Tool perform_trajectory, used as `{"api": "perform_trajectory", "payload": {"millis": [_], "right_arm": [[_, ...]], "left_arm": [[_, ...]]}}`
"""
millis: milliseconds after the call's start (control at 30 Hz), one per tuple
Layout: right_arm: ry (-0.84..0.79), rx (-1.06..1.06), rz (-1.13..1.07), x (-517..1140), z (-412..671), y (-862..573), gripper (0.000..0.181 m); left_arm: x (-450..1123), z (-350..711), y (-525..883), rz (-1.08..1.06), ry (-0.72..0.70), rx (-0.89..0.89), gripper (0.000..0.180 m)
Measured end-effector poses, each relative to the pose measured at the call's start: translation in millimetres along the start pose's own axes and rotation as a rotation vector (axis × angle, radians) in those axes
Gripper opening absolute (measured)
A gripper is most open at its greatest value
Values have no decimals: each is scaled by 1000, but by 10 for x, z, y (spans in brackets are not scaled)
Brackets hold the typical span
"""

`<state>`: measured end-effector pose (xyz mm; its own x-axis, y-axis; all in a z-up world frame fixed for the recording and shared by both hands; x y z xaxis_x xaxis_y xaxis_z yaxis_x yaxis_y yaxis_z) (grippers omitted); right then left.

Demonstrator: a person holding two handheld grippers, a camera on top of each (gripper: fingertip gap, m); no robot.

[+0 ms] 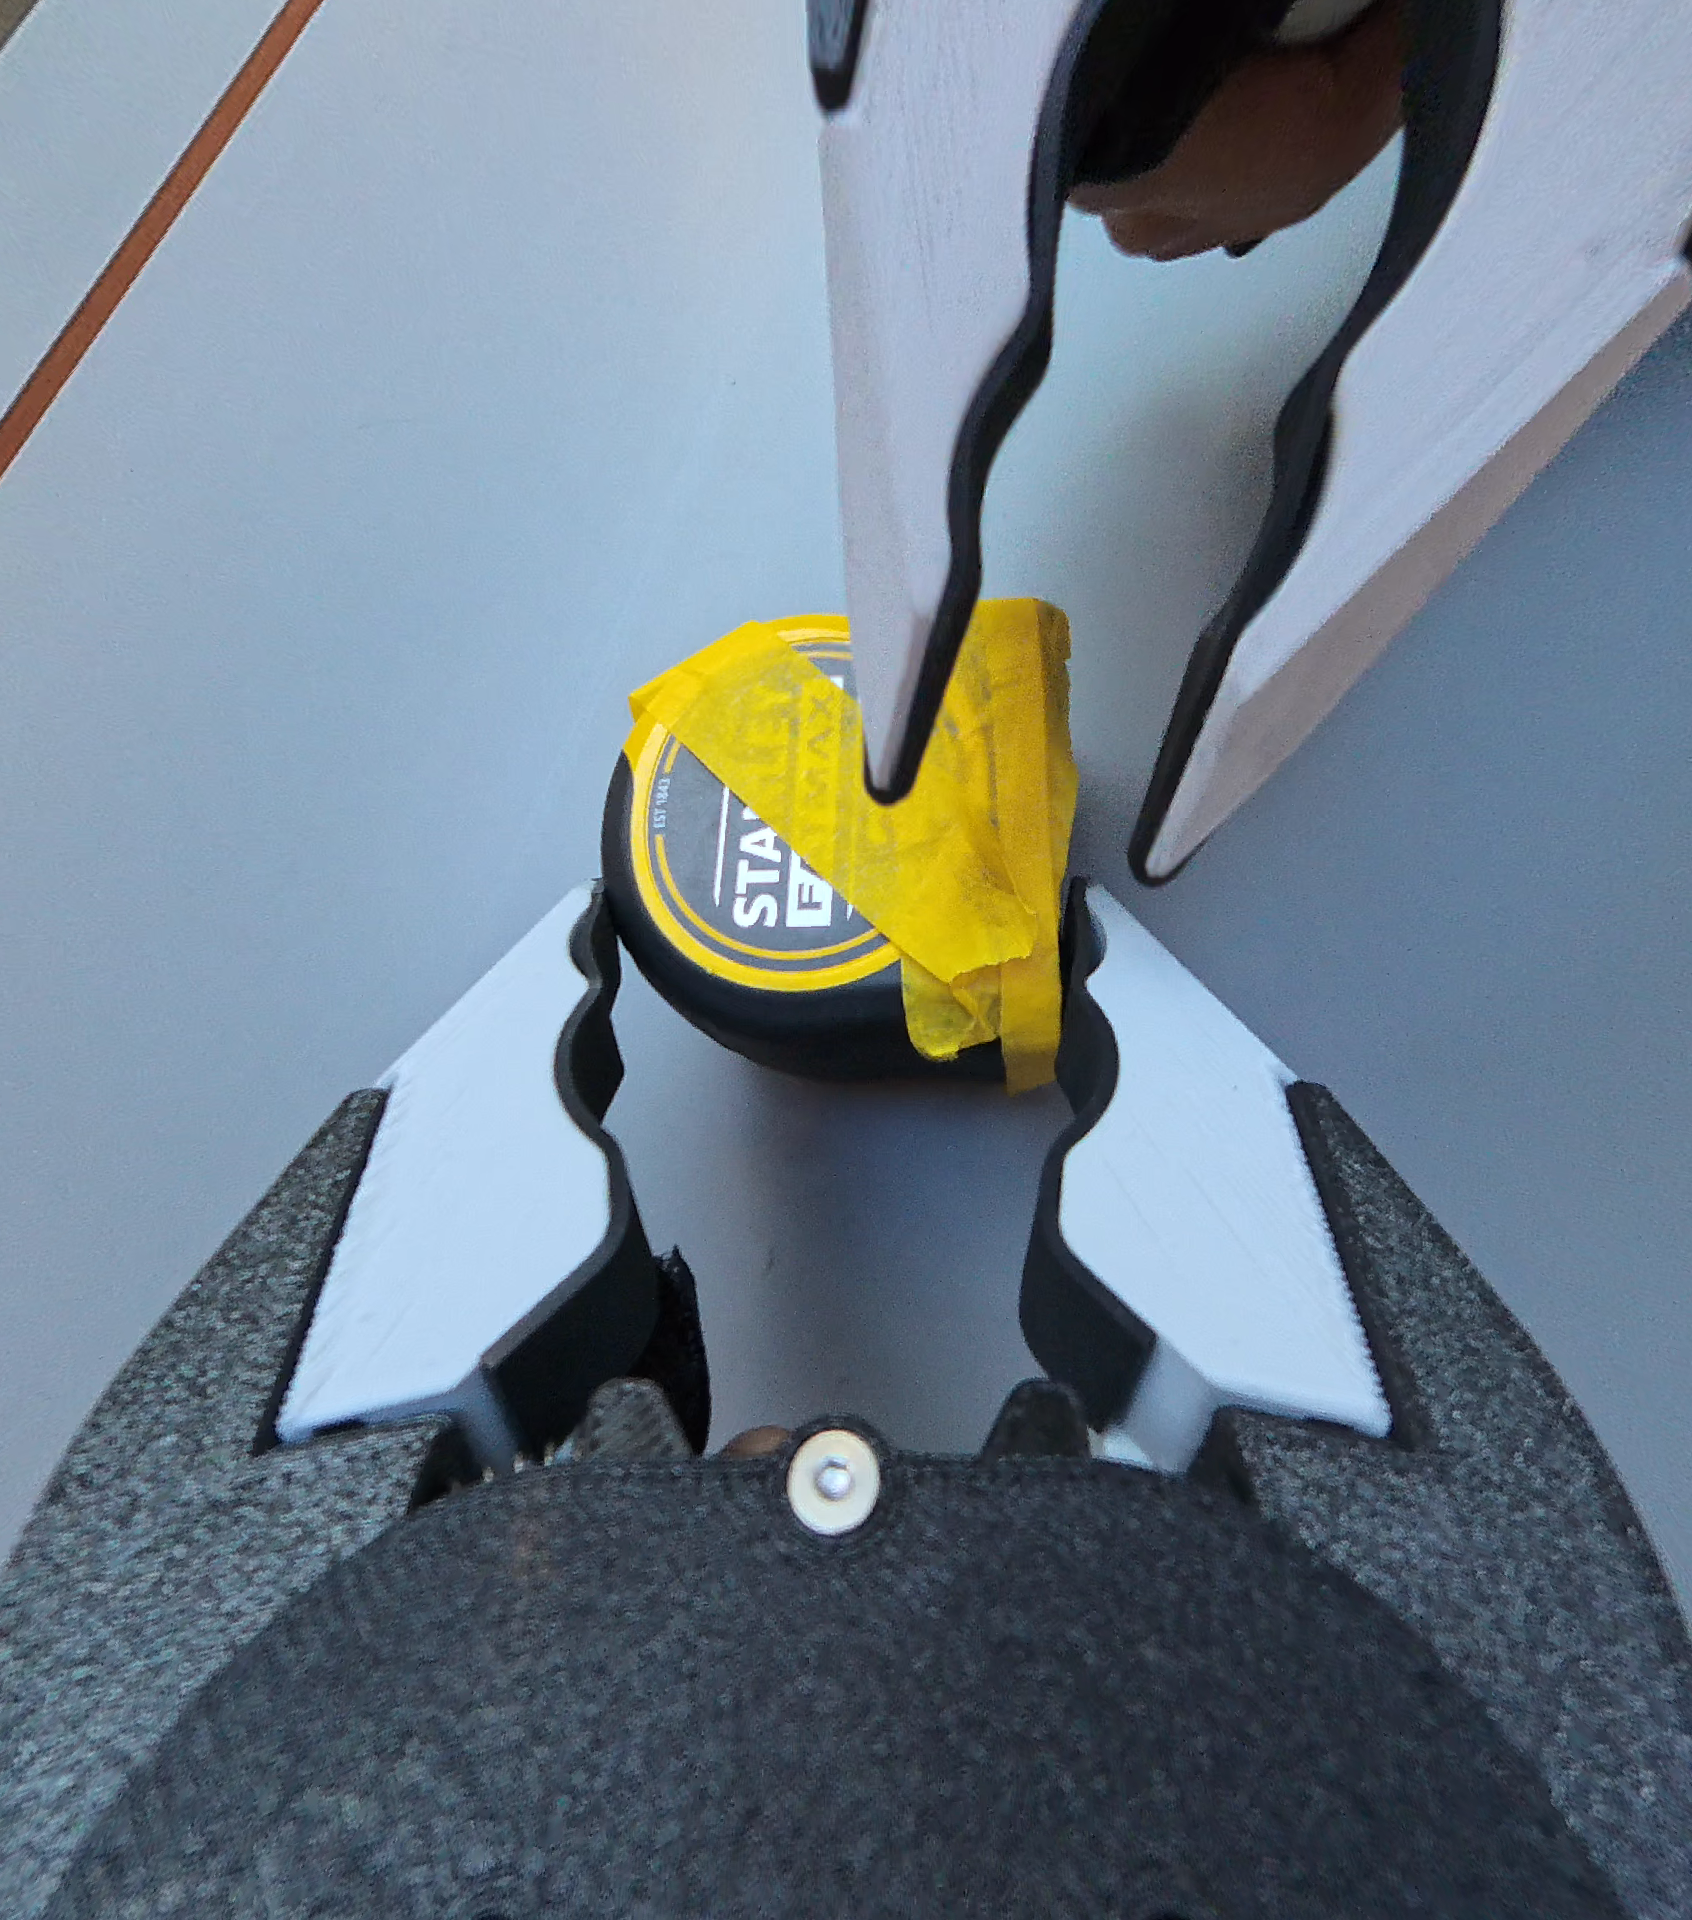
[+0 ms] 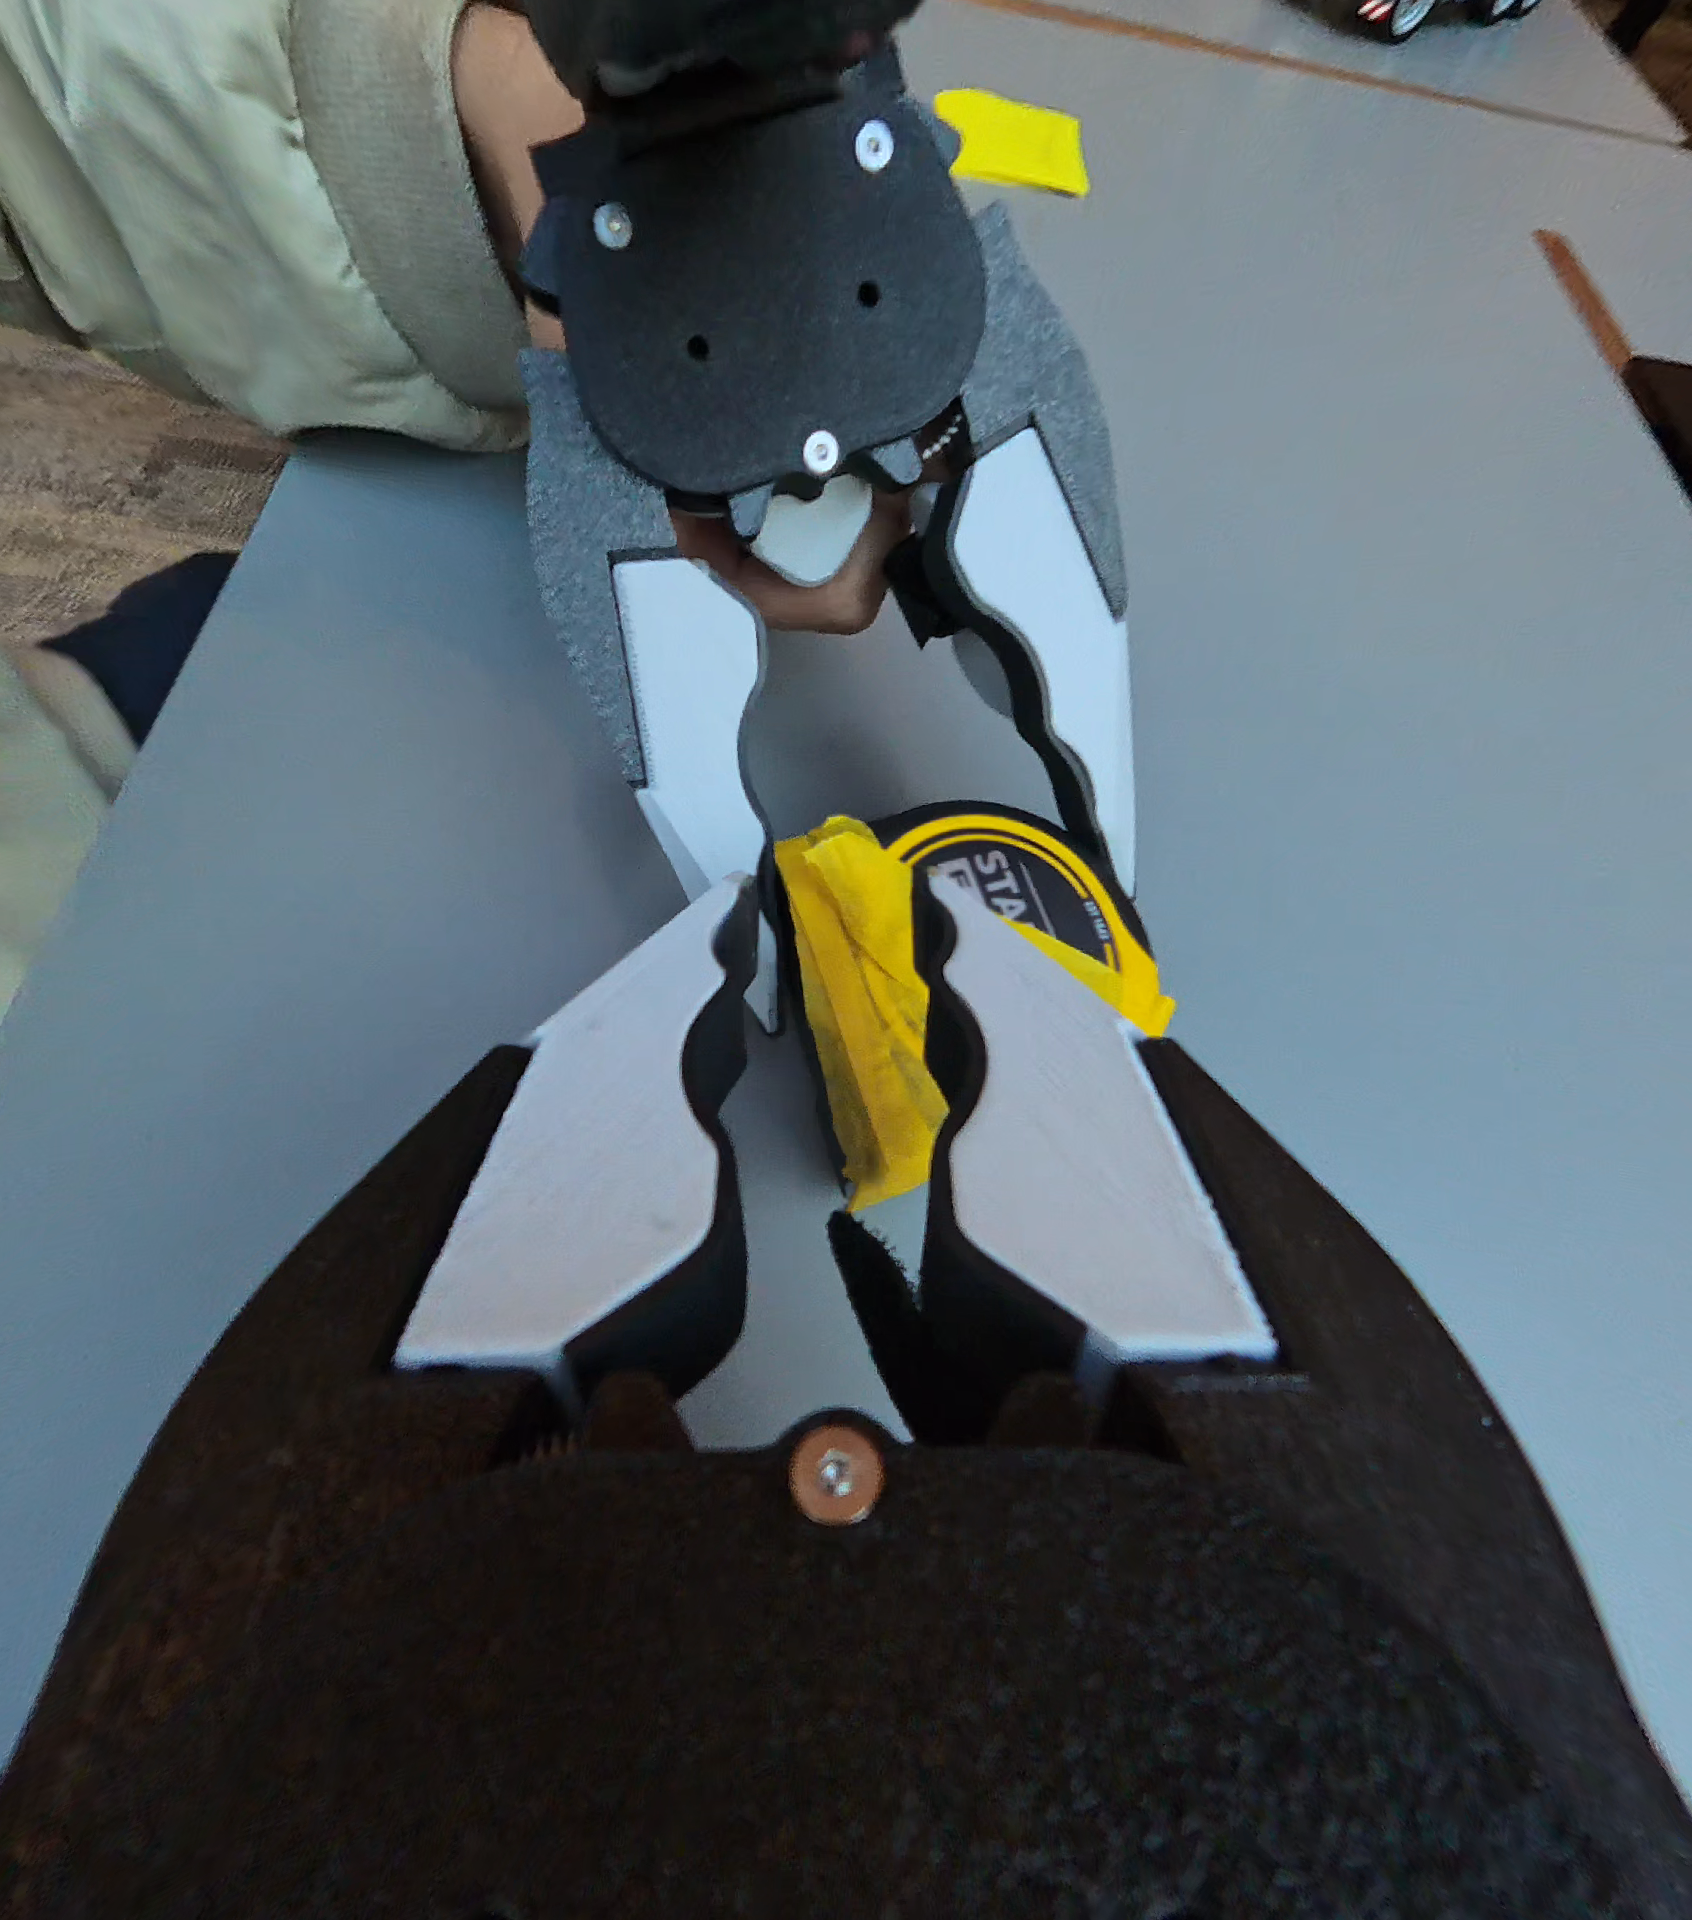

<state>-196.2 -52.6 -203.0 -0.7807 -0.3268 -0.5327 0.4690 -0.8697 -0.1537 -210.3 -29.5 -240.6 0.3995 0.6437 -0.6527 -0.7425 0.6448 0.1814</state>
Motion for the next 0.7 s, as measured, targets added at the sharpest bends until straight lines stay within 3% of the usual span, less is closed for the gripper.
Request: {"api": "perform_trajectory", "payload": {"millis": [267, 567, 700], "right_arm": [[42, 8, 100, 171, -24, 0, 0], [-326, 442, 61, -526, -1, -808, 0], [-350, 378, 104, -555, 294, -593, 0]], "left_arm": [[0, -19, -13, -8, -5, 18, 86], [-94, -79, -67, 98, -74, 226, 85], [-127, -67, -77, 187, -99, 288, 83]]}}
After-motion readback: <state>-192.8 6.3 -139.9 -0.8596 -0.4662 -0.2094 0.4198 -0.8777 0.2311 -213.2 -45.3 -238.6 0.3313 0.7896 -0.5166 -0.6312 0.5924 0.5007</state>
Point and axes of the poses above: each gripper's, where its closed fingertips meet, x out along the fingers, z out of its top, y = z × x across the jaws, the point moved 1 cm from there along -x, back along the fingers, and after that the axes turned 2 degrees about -z, right-handed, at the moved point
